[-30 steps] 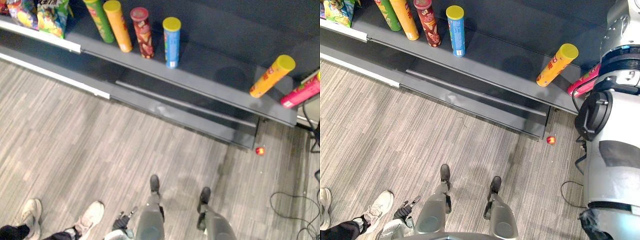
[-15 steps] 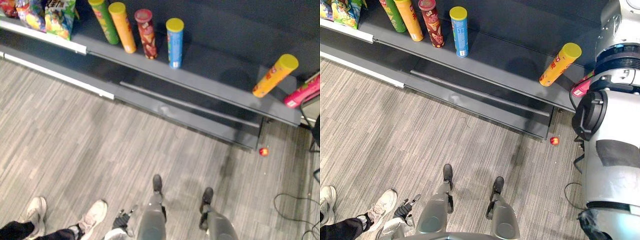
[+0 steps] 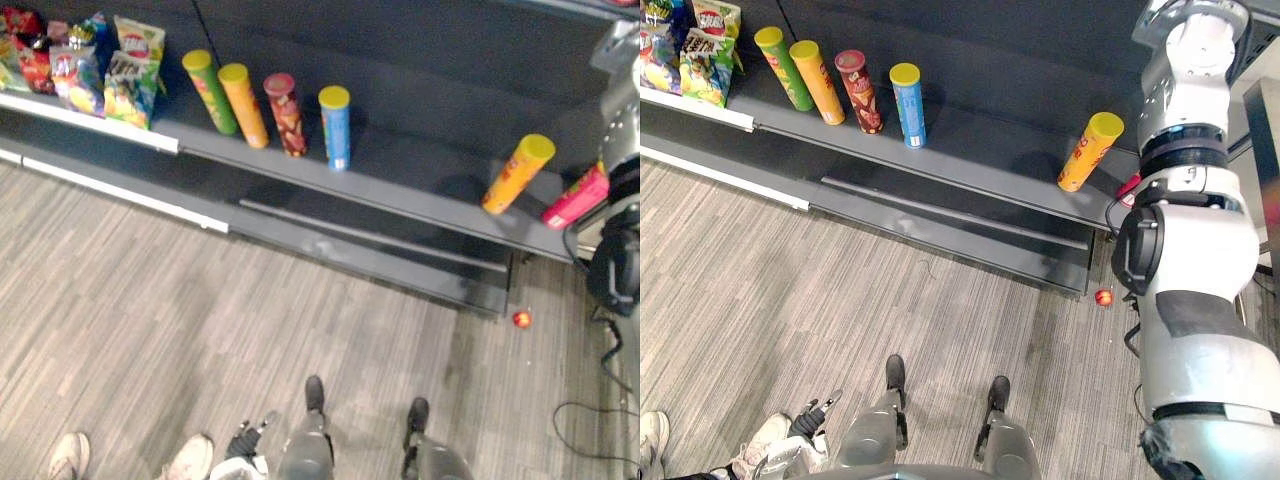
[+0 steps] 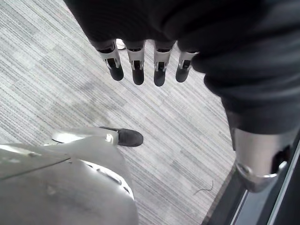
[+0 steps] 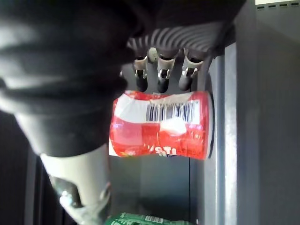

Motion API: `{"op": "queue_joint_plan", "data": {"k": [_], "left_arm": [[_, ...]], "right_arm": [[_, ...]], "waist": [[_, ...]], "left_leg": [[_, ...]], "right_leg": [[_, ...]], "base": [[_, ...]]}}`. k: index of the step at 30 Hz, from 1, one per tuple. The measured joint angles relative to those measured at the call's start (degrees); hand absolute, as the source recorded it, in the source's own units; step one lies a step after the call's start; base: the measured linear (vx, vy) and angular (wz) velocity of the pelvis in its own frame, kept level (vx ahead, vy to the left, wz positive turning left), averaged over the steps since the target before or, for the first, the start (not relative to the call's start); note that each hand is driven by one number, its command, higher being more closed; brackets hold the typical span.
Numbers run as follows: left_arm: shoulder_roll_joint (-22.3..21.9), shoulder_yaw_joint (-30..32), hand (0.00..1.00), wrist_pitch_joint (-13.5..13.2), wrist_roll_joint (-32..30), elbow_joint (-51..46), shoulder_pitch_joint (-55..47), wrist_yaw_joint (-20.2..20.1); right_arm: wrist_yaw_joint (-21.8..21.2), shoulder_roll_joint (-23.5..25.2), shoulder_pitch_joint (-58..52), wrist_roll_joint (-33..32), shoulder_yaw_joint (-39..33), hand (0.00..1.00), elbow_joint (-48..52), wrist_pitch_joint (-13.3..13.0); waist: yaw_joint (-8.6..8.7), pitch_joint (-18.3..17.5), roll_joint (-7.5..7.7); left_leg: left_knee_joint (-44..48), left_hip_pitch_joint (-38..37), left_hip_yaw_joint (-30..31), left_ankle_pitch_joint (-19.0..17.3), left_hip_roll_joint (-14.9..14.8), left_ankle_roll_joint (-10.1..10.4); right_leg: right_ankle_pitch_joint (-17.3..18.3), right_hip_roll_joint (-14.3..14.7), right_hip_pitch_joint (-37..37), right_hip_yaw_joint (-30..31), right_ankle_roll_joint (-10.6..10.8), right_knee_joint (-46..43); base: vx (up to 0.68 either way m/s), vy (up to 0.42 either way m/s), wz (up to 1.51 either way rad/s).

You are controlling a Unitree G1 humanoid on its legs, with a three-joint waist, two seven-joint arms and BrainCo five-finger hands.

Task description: Put the gum and the chips on the shelf.

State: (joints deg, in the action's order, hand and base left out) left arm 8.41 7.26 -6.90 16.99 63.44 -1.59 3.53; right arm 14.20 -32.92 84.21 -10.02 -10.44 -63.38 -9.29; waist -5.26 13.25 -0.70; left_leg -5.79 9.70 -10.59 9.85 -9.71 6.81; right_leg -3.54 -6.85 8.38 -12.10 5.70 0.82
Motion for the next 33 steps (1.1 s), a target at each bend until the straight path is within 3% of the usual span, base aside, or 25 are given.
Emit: {"op": "queue_joint_plan", "data": {"k": [10, 18, 26, 29, 33], "left_arm": [[-1.1, 1.4, 0.0, 0.7, -3.8, 0.3, -1.1, -0.5], [-1.8, 2.4, 0.0, 1.3, -5.6, 0.4, -3.1, -0.6], [-1.9, 4.5, 0.0, 1.7, -9.4, 0.6, -4.9, -0.5], [-2.0, 5.8, 0.0, 2.0, -10.0, 1.6, -5.8, -0.2], [-2.0, 6.8, 0.0, 2.1, -11.5, 2.2, -7.7, -0.1]], "right_arm": [[0.6, 4.3, -7.6, 0.0, -0.2, 0.0, 7.6, 1.9], [2.1, 8.4, -16.5, 1.1, -0.3, 0.0, 26.6, 2.5], [0.0, 18.7, -39.6, 1.1, 3.9, 0.0, 56.4, -2.5], [-3.3, 23.0, -51.8, 1.0, 11.1, 0.0, 66.3, -4.3], [-9.2, 25.2, -66.9, -1.6, 20.3, 0.0, 72.4, -6.5]], "waist": [[0.36, -2.0, 0.28], [0.76, -4.1, 0.55], [2.22, -7.9, 1.65], [2.93, -9.3, 1.96], [3.34, -10.1, 3.03]], "left_leg": [[-0.2, -3.5, -3.7, -1.1, -1.1, 0.6], [-0.1, -6.3, -6.1, -1.7, -2.2, 1.4], [-0.2, -7.8, -6.7, -2.7, -3.1, 1.9], [-0.2, -8.0, -6.8, -3.3, -3.1, 2.1], [-0.2, -8.8, -7.6, -3.7, -2.9, 2.0]], "right_leg": [[-0.9, 1.0, -1.8, 3.3, 0.1, 1.4], [-1.5, 2.4, -2.9, 6.2, -0.3, 2.5], [-0.8, 3.2, -3.8, 6.8, -0.6, 2.5], [-0.7, 3.1, -3.8, 7.1, -0.7, 2.3], [-0.7, 3.0, -3.8, 8.1, -0.7, 2.0]], "base": [[0.02, -0.019, -0.19], [0.06, -0.028, -0.22], [0.02, -0.01, -0.05], [0.0, 0.0, 0.0], [0.0, 0.011, -0.08]]}}
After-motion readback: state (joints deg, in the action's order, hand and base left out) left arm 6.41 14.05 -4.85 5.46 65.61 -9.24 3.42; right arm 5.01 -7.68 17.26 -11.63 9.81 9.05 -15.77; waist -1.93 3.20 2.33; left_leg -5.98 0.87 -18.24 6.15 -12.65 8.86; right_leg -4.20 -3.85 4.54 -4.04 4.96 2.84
